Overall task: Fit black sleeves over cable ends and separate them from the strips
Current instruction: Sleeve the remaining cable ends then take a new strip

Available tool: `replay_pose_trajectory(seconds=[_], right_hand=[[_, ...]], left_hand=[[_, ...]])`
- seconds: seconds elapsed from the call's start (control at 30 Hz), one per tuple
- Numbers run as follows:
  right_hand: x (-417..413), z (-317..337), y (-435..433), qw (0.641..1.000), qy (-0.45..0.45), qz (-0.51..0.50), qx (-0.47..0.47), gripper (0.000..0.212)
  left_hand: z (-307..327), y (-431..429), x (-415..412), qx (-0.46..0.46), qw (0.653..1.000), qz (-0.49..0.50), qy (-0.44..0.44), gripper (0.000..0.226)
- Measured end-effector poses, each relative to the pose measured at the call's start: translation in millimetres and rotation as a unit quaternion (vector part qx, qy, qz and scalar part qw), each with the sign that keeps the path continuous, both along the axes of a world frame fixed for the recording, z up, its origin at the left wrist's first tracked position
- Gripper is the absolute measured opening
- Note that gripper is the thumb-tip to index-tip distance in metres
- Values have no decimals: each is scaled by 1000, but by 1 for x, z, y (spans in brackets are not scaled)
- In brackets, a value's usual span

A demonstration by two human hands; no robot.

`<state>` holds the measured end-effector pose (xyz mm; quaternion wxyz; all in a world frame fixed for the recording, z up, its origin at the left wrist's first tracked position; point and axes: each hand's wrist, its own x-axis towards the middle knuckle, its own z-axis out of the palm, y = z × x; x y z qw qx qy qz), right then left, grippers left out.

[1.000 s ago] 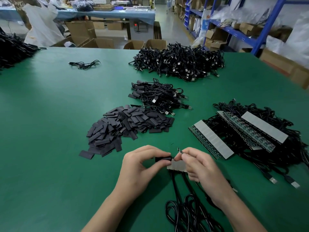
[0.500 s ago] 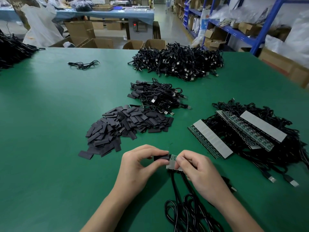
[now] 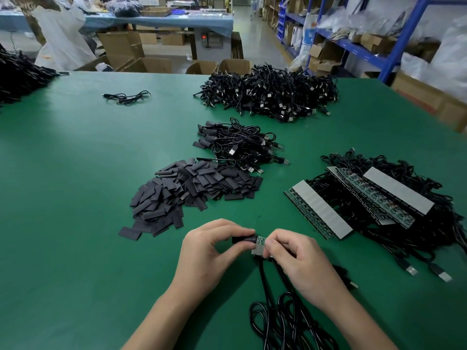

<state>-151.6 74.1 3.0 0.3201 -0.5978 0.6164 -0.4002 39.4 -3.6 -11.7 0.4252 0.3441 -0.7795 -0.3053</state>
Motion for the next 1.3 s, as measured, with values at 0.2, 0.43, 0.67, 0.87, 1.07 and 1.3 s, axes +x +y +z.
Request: replay_pose_trajectory(seconds=[0.2,0.43,0.67,0.87,1.07,1.3], right_hand=[[0,-3,0,1000,26,4,14,26],[-1,-3,1,999,37,3,24,26],[-1,0,1,998,40,18,36,26],[-1,0,1,999,33,7,37,27],[0,-1,1,998,32,8,44,28],[4,-3,4,995,94,15,7,25]], left_hand=[[1,0,2,-25,999,-7,-44,19],[4,-5,6,-16,996,-47,-76,23],[3,-3,7,1,996,-42,-78,28],[4,-4,7,-38,994,-51,-94,24],[1,-3,6,-61,992,-43,-106,24],[0,-4,6,-17,994,-66,-83,23]])
